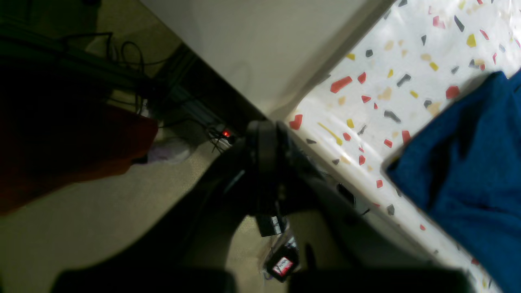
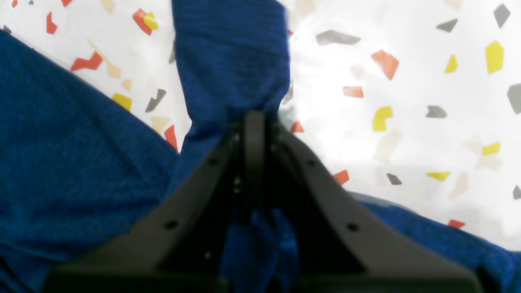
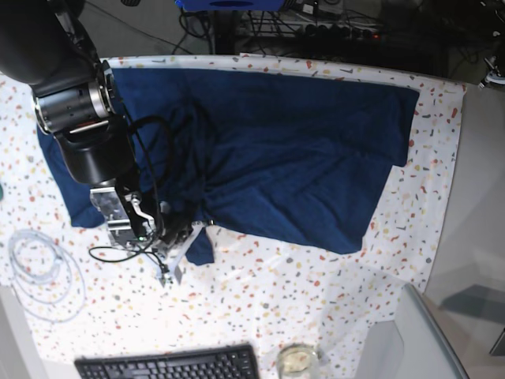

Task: Layout the t-shirt on the table in an organized manner, then fold the t-shirt properly
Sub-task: 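Lower the right gripper back to the shirt's hem area, then reach the right gripper across the shirt toward the left gripper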

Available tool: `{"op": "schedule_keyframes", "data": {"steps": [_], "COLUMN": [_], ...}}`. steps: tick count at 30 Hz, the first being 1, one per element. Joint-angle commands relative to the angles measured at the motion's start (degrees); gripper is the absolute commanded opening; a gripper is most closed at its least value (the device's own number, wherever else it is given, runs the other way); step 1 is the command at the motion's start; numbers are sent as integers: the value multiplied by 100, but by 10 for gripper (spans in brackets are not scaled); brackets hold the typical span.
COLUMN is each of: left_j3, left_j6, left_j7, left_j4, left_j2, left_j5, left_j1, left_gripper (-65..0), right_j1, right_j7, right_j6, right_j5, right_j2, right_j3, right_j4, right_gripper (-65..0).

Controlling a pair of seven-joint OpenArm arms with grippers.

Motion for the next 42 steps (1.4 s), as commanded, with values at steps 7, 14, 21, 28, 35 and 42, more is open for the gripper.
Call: {"op": "schedule_keyframes", "data": {"steps": [7, 14, 21, 28, 35, 42], "left_j3": [-166, -342, -342, -333, -333, -324], "left_j6": [-167, -167, -167, -167, -167, -167], "left_j7": [-100, -100, -100, -100, -83, -65], "left_j4": [23, 23, 32, 40, 32, 32], "left_j2": [-322, -621, -955, -981, -928, -928], "left_j5": [-47, -47, -47, -47, -47, -47], "left_j1": [124, 107, 98, 160, 168, 204], "left_gripper": [-650, -650, -650, -650, -650, -650], "right_j1": [-698, -2219, -2949, -2614, -2360, -2017], "right_j7": [-1547, -3015, -3024, -2567, -1916, -1362], "right_j6": [22, 22, -31, -31, -31, -31], "right_j5": [39, 48, 48, 57, 584, 1156], "right_j2": [-10, -318, -511, -670, -696, -705], "right_j3": [18, -421, -2346, -3085, -3322, -3331], "right_j4": [3158, 6675, 7492, 6736, 5840, 5303], "right_gripper": [-650, -650, -650, -650, -650, -650]}}
